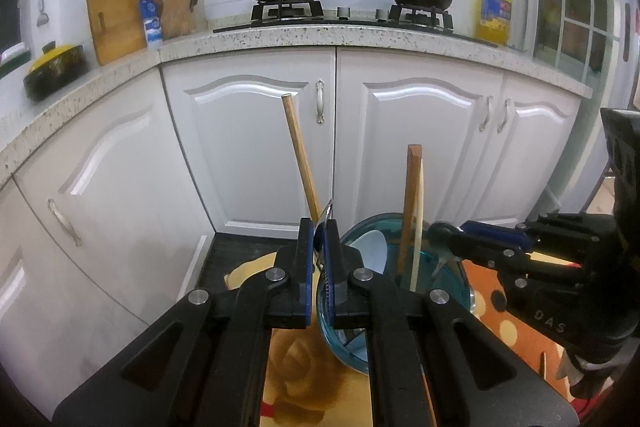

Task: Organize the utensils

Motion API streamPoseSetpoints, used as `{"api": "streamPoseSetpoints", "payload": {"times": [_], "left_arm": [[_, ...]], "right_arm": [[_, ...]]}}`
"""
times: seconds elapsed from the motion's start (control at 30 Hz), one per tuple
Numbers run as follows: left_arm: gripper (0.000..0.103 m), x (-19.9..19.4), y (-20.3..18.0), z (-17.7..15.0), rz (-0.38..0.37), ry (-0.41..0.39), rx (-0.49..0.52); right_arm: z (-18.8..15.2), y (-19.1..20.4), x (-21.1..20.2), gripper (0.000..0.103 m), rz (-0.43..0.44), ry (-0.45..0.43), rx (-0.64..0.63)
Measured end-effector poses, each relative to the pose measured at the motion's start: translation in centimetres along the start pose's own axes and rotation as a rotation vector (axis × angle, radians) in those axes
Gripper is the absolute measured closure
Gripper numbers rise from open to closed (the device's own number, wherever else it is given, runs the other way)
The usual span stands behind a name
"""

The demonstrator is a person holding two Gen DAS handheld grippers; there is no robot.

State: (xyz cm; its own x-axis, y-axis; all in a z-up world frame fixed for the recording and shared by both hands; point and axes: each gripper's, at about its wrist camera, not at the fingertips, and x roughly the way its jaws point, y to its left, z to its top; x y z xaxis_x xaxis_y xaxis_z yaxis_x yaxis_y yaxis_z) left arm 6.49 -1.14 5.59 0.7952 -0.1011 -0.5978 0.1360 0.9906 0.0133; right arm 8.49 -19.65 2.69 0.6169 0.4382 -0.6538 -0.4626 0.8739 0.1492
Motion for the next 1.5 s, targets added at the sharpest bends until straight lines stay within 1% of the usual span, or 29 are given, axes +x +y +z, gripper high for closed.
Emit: {"api": "streamPoseSetpoints", "payload": {"times": [0.03,0.07,0.1,0.13,0.17,0.23,0.3,0.4,0.47,0.7,0.83,1.0,1.17,1.27,1.37,1.47,1.5], "left_arm": [[0.097,0.0,0.0,-0.1,-0.003,0.007,-0.004],[0.093,0.1,-0.1,-0.2,-0.010,0.016,-0.009],[0.090,0.2,-0.1,-0.3,-0.015,0.025,-0.012],[0.084,0.3,-0.2,-0.4,-0.018,0.032,-0.014],[0.081,0.3,-0.2,-0.5,-0.018,0.035,-0.016],[0.079,0.2,-0.3,-0.7,-0.020,0.037,-0.020],[0.076,0.1,-0.2,-0.7,-0.020,0.040,-0.029],[0.067,-0.3,0.0,-0.8,-0.019,0.038,-0.046],[0.059,-0.8,0.1,-0.8,-0.019,0.033,-0.060],[0.059,-2.2,-0.2,-1.0,-0.016,0.022,-0.049],[0.058,-3.1,-0.6,-1.1,-0.015,0.012,-0.036],[0.058,-4.5,-1.0,-1.4,-0.046,0.004,-0.040],[0.058,-6.1,-1.5,-1.8,-0.093,-0.003,-0.050],[0.058,-6.4,-2.2,-2.6,-0.119,0.008,-0.046],[0.058,-6.3,-3.2,-3.7,-0.146,0.036,-0.040],[0.058,-5.8,-4.1,-4.7,-0.164,0.068,-0.033],[0.058,-5.6,-4.4,-5.0,-0.168,0.081,-0.032]], "right_arm": [[0.0,0.0,-0.1,0.087,0.002,0.001,0.004],[0.0,0.0,-0.2,0.081,0.002,0.001,0.005],[0.0,0.1,-0.3,0.078,0.004,0.000,0.006],[0.0,0.1,-0.4,0.078,0.008,0.002,0.008],[0.0,0.2,-0.4,0.078,0.010,0.002,0.009],[-0.1,0.4,-0.6,0.078,0.011,0.000,0.009],[-0.2,0.4,-0.9,0.078,0.010,-0.003,0.009],[-0.3,0.3,-1.4,0.078,0.007,-0.007,0.014],[-0.3,0.2,-1.7,0.077,0.008,-0.012,0.020],[-0.7,-0.1,-3.0,0.072,0.011,-0.022,0.048],[-1.2,-0.2,-3.6,0.071,0.007,-0.020,0.052],[-2.2,-0.9,-4.6,0.071,-0.006,-0.015,0.058],[-4.0,-3.1,-5.8,0.068,-0.054,0.005,0.087],[-5.8,-5.2,-5.6,0.068,-0.080,0.052,0.128],[-8.3,-6.7,-4.5,0.068,-0.106,0.125,0.163],[-10.7,-7.7,-2.9,0.068,-0.098,0.196,0.205],[-11.4,-7.9,-2.2,0.070,-0.094,0.216,0.214]]}}
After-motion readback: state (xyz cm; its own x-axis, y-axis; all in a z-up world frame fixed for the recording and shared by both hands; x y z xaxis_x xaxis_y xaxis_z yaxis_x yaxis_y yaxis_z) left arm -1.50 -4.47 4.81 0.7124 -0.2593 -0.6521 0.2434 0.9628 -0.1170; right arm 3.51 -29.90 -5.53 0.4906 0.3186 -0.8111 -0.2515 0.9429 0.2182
